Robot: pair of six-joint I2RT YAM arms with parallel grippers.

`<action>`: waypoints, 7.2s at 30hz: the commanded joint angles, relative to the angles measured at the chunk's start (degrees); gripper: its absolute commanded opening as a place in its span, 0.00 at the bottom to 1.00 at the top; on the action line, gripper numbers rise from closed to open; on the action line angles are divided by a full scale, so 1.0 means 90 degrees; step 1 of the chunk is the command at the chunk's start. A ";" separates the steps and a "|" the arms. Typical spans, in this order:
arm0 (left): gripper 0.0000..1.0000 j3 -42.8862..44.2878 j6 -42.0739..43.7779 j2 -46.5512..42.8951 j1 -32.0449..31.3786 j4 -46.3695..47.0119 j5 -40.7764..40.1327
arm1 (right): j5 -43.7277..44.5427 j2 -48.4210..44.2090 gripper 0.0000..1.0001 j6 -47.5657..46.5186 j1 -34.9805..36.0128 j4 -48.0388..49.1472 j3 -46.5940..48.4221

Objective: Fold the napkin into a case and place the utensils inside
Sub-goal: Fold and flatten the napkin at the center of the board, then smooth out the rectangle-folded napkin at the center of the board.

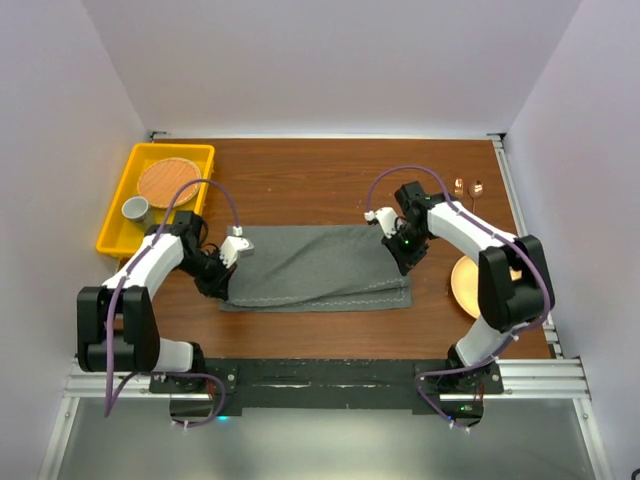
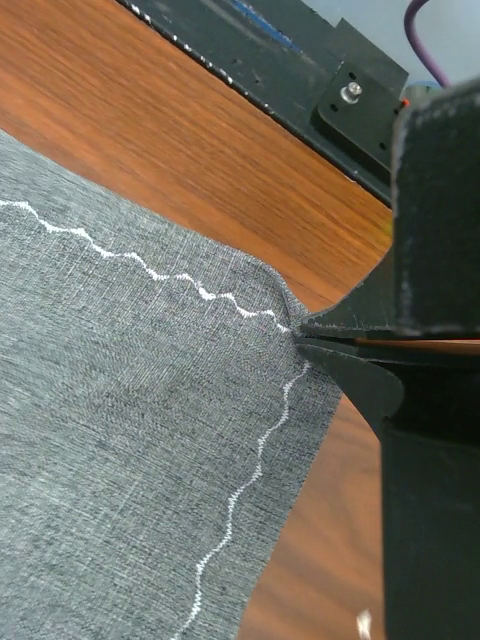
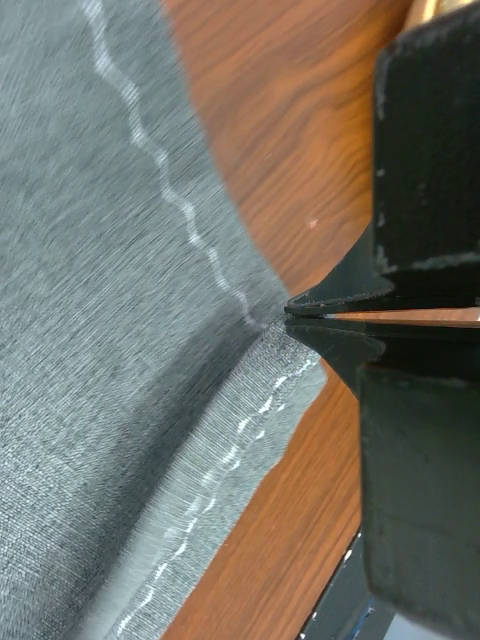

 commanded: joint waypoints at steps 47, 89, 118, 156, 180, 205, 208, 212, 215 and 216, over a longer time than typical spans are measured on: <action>0.00 0.0140 -0.0149 -0.0038 -0.0174 0.0157 -0.0175 | -0.0149 -0.0126 0.00 -0.0113 0.0237 -0.0573 0.0273; 0.32 -0.0084 0.0105 -0.0008 -0.0204 -0.0107 -0.0028 | -0.0383 0.0079 0.20 -0.0377 0.0256 -0.1012 0.0351; 1.00 -0.0425 -0.4123 -0.0507 -0.0906 0.5605 -0.0905 | -0.1263 0.1553 0.96 0.0756 0.0032 0.0364 0.1652; 1.00 0.1510 -0.8031 0.0293 -0.1501 0.8386 0.0481 | -0.3987 0.0537 0.98 0.6097 -0.0517 0.4898 0.2548; 1.00 0.0064 -1.2599 0.4043 -0.2313 1.2167 -0.0867 | -0.3918 0.2617 0.98 0.8207 0.0237 0.8245 0.0020; 1.00 -0.0767 -1.1565 0.3029 -0.0711 1.2079 -0.0214 | -0.4328 0.2511 0.98 0.7152 -0.0086 0.7025 0.0273; 1.00 -0.0796 -1.1700 0.2814 -0.0779 1.2138 -0.0047 | -0.4436 0.2336 0.98 0.7521 0.0031 0.7325 0.0371; 1.00 -0.0962 -1.1779 0.2687 -0.0858 1.1973 -0.0252 | -0.4475 0.2257 0.98 0.8312 0.0334 0.8136 0.0488; 1.00 -0.1031 -1.1731 0.2803 -0.0858 1.1895 -0.0359 | -0.4427 0.2471 0.98 0.9006 0.0558 0.8790 0.0634; 1.00 -0.1002 -1.1721 0.2843 -0.0858 1.1827 -0.0369 | -0.4407 0.2549 0.98 0.9365 0.0588 0.9159 0.0664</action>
